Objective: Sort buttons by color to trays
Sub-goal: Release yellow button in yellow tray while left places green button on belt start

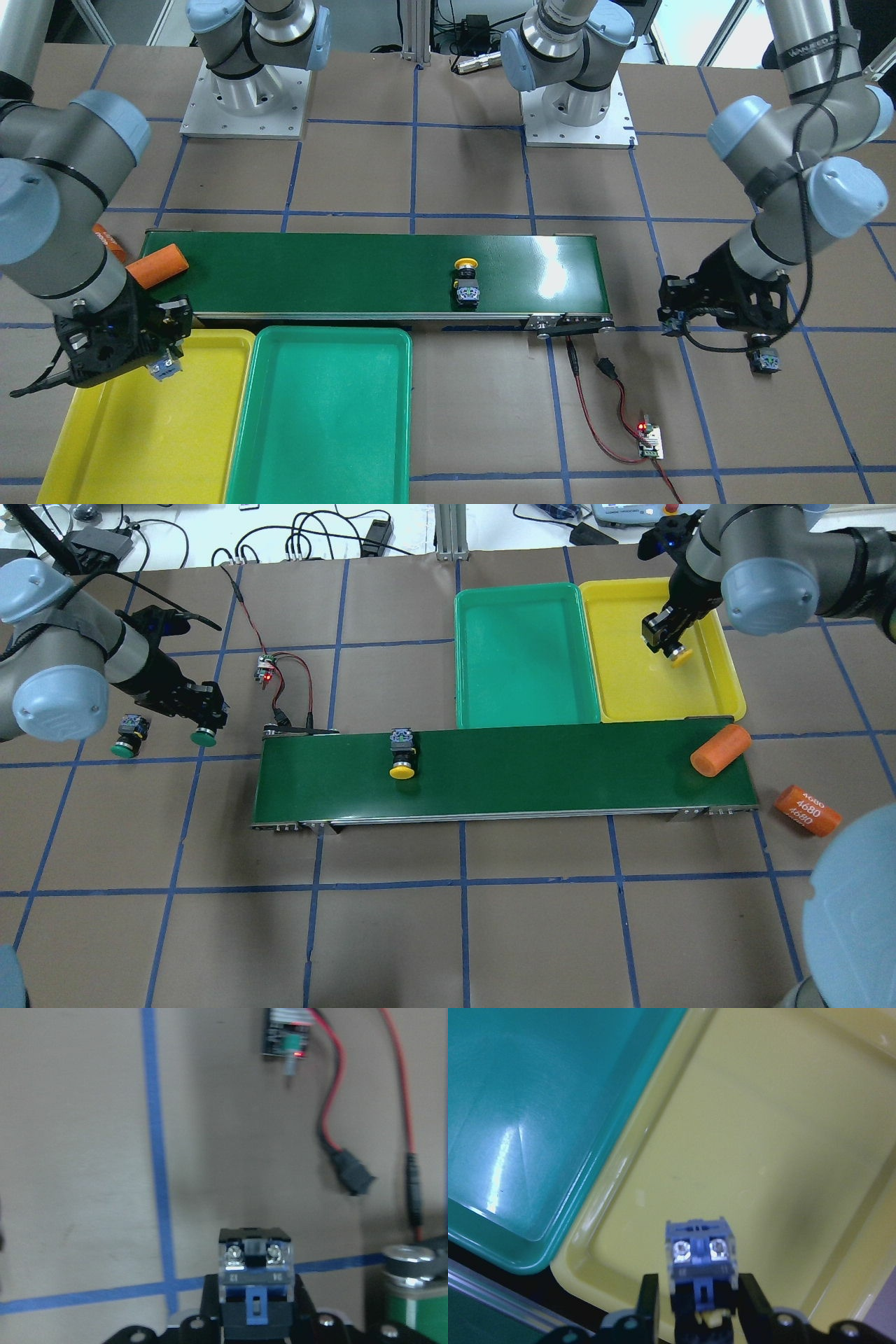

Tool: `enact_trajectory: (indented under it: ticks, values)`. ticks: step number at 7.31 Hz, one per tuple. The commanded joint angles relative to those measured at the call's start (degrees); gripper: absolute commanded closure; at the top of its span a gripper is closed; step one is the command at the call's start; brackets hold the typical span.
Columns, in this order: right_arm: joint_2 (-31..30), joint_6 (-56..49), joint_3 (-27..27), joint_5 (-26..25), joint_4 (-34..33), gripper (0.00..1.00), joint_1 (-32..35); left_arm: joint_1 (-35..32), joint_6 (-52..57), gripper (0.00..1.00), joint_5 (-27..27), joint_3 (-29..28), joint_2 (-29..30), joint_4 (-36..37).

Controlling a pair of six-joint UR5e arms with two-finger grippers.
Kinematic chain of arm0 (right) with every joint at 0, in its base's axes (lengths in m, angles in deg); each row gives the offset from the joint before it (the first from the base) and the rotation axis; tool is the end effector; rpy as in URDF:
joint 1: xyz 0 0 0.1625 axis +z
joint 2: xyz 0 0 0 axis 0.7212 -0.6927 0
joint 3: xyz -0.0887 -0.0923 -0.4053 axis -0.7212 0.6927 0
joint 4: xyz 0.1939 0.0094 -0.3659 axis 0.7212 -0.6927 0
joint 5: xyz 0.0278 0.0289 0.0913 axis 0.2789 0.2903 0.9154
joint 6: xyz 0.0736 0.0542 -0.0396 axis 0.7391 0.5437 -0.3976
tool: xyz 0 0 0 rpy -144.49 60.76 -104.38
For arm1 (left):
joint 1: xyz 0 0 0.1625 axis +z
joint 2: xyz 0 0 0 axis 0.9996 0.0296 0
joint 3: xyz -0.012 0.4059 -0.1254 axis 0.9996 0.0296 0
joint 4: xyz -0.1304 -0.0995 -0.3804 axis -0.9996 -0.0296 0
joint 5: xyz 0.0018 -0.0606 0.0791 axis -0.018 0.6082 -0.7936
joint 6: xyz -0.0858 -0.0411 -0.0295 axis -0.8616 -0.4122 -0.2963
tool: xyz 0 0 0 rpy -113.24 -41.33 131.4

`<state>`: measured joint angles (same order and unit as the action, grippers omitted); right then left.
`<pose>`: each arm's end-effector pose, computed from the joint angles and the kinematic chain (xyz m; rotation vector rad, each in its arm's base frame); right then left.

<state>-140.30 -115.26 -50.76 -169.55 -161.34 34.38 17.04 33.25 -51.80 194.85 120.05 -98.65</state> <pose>0.0300 -0.6463 0.3208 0.8081 -3.0224 0.1311 0.0291 -0.5494 0.2759 -0.1172 -2.9848 0.0599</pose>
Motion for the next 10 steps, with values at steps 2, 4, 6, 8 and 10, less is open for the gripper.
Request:
enact_trajectory:
  ticks: [2,4,6,8,10]
  values:
    - [0.6,-2.1,0.8,-0.1,1.8,0.06,-1.0,-5.4,-6.4,1.00,0.3,8.0,-5.6,1.1]
    - [-0.4,-1.7,-0.5,0.6,2.7,0.05,-0.6,-8.3,-7.8,1.00,0.2,8.4,-6.2,1.0]
    - [-2.5,-1.0,-4.1,1.0,4.0,0.05,-0.6,-8.4,-8.0,0.51,0.1,9.9,-4.6,3.1]
    - [-5.8,-1.3,-9.5,1.0,3.4,0.00,-0.6,-8.4,-8.0,0.00,-0.1,10.0,-5.6,3.4]
    - [-6.5,-0.9,-11.0,0.9,3.3,0.00,-0.7,-7.1,-7.9,0.00,-0.5,5.1,-7.7,1.2]
